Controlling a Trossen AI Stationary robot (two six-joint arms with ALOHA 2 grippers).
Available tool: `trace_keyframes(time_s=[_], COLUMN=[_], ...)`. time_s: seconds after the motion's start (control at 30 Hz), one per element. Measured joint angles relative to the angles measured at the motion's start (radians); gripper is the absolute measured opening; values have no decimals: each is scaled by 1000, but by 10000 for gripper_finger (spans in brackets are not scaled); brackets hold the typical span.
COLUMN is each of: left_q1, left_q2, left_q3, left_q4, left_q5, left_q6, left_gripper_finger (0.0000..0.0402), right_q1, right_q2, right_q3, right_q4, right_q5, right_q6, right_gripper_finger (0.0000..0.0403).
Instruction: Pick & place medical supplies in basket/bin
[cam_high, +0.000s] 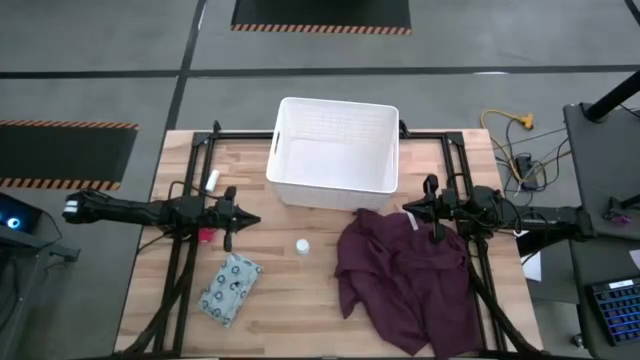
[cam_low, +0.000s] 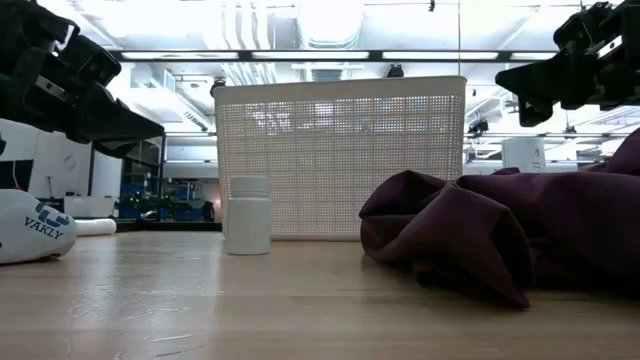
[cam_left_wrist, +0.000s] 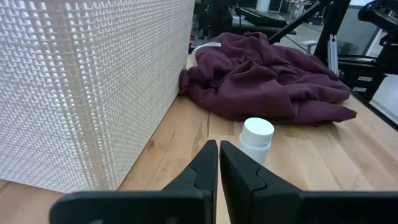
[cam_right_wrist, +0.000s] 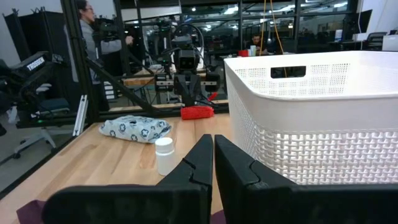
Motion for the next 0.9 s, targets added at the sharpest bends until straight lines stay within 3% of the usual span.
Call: trace_keyframes(time_s=[0.3,0.47,0.7,0.9], left_q1=[0,0,0,-1], left_q2=[0,0,0,0], left_q3=[0,0,0,0], left_q4=[0,0,0,0], left_q5=[0,0,0,-46], left_q6=[0,0,0,47], left_gripper_finger=[0,0,0,0], right_q1=[0,0,-1,0], right_q2=[0,-1,5,8], right_q3=[0,0,0,0], right_q4=[1,2,10,36], right_q5=[0,-27,55,71], right_q6=[15,287,305,453], right_gripper_finger=[9,9,9,9])
